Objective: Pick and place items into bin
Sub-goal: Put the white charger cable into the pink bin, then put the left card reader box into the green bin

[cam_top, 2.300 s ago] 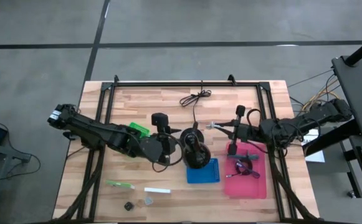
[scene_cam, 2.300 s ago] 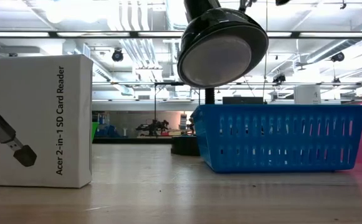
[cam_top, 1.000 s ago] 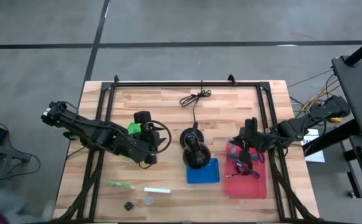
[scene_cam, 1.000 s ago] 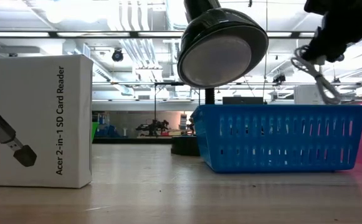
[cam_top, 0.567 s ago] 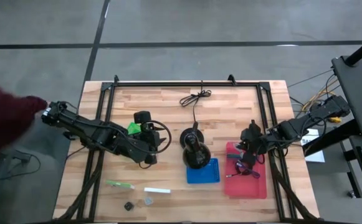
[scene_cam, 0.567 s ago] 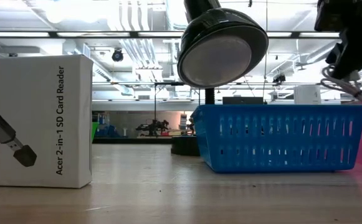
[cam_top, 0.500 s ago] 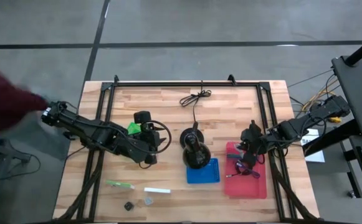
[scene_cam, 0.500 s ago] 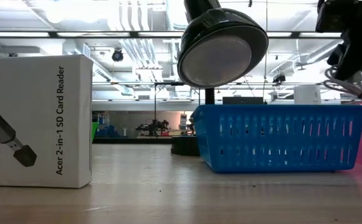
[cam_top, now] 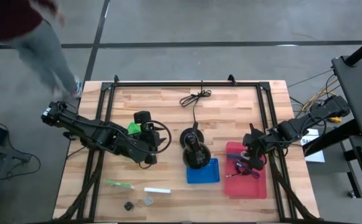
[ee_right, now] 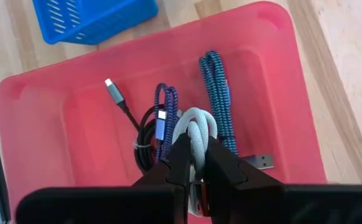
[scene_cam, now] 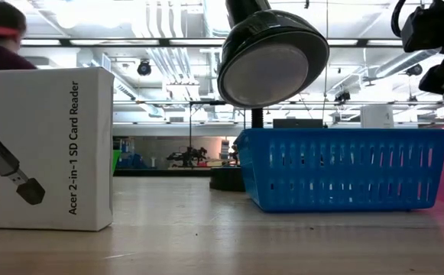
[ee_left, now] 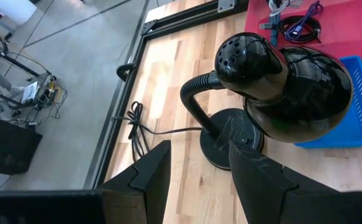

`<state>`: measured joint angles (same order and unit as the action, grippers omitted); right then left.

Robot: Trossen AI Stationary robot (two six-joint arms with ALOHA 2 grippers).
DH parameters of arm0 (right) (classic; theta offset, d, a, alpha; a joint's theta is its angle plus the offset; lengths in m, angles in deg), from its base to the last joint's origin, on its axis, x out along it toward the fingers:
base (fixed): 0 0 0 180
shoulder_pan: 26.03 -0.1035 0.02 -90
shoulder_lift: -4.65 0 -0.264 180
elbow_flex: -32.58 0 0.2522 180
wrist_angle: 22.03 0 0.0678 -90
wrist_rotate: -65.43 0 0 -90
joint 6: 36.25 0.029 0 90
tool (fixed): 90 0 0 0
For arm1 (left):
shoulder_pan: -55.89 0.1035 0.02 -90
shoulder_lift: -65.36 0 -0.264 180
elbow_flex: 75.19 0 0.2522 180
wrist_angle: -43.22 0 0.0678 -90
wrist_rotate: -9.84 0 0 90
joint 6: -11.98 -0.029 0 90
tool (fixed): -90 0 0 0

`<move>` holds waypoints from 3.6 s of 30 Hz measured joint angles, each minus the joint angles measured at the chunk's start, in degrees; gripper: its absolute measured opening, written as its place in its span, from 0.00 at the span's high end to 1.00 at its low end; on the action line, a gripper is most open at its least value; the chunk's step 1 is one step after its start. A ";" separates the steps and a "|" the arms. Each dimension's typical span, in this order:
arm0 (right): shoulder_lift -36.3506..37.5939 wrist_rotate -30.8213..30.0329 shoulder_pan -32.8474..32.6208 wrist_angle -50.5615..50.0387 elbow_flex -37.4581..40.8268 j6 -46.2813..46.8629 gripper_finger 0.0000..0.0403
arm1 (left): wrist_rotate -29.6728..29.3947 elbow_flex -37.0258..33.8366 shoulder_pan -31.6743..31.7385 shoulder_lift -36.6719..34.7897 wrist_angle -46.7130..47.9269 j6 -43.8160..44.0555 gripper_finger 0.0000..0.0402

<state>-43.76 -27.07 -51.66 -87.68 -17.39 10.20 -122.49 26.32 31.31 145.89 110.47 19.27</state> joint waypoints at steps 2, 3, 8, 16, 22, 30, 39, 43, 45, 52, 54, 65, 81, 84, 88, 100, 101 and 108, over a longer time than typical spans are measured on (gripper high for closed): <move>0.00 0.00 0.02 -0.19 0.00 0.10 0.96 | -0.02 0.00 0.00 0.00 0.00 -0.01 0.63; 0.00 0.02 0.01 -0.26 0.00 0.10 0.96 | -0.01 0.00 0.00 0.00 0.00 0.00 0.63; 0.00 1.55 0.02 -0.23 -0.01 0.12 0.96 | -0.02 0.00 0.00 0.00 0.00 0.00 0.63; -0.02 4.46 0.02 -0.15 -0.02 0.12 0.95 | 0.00 0.00 0.00 0.00 0.02 -0.05 0.63; -0.12 4.44 0.00 0.52 -0.02 0.11 0.85 | 0.00 -0.02 0.02 0.00 0.06 -0.04 0.63; -0.13 4.00 0.02 1.24 -0.04 0.10 0.68 | 0.00 -0.04 0.02 0.00 0.15 -0.04 0.63; -0.13 -2.39 0.00 7.10 -0.04 -7.95 0.64 | 0.02 -0.11 0.00 0.00 0.24 -0.04 0.63; -0.13 -9.20 -0.02 12.09 -0.04 -15.84 0.64 | 0.30 -0.13 0.00 0.00 0.26 -0.01 0.63; -0.13 -14.08 0.00 13.88 -0.04 -19.30 0.64 | 0.81 -0.15 -0.02 0.00 0.26 0.13 0.63; 0.46 -22.07 -0.69 25.25 2.17 -31.44 0.64 | 2.78 -0.30 -0.17 0.00 3.37 4.64 0.63; 1.34 -21.96 -1.36 31.82 4.38 -36.99 0.65 | 2.78 -0.67 -0.17 0.00 5.37 7.44 0.63; 6.45 -21.12 -1.62 60.39 16.78 -55.86 0.69 | 3.50 -4.75 -0.20 0.00 8.22 8.89 0.63; 6.66 -21.53 -1.60 87.60 27.32 -75.25 0.72 | 23.39 -4.96 -0.26 0.00 8.63 17.48 0.63; 6.67 -21.53 -1.57 87.66 26.83 -77.50 0.72 | 29.12 -4.96 -0.24 0.49 8.97 27.38 0.63; 6.67 -21.53 -1.57 87.64 26.37 -79.69 0.72 | 37.47 -4.96 -1.35 2.54 9.96 39.41 0.64; 6.64 -21.57 -1.49 87.29 26.40 -83.23 0.72 | 48.04 -4.94 -9.96 11.93 17.47 60.56 0.71; 6.64 -21.57 -1.46 87.29 26.40 -83.48 0.72 | 49.17 -4.94 -10.51 12.43 18.29 61.22 0.71; 6.64 -21.59 -1.46 87.29 26.43 -84.84 0.72 | 55.47 -4.87 -13.52 15.17 30.29 58.94 0.71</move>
<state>-37.11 -48.66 -53.13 -0.39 9.04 -74.64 -67.02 21.44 17.80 161.06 140.77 78.21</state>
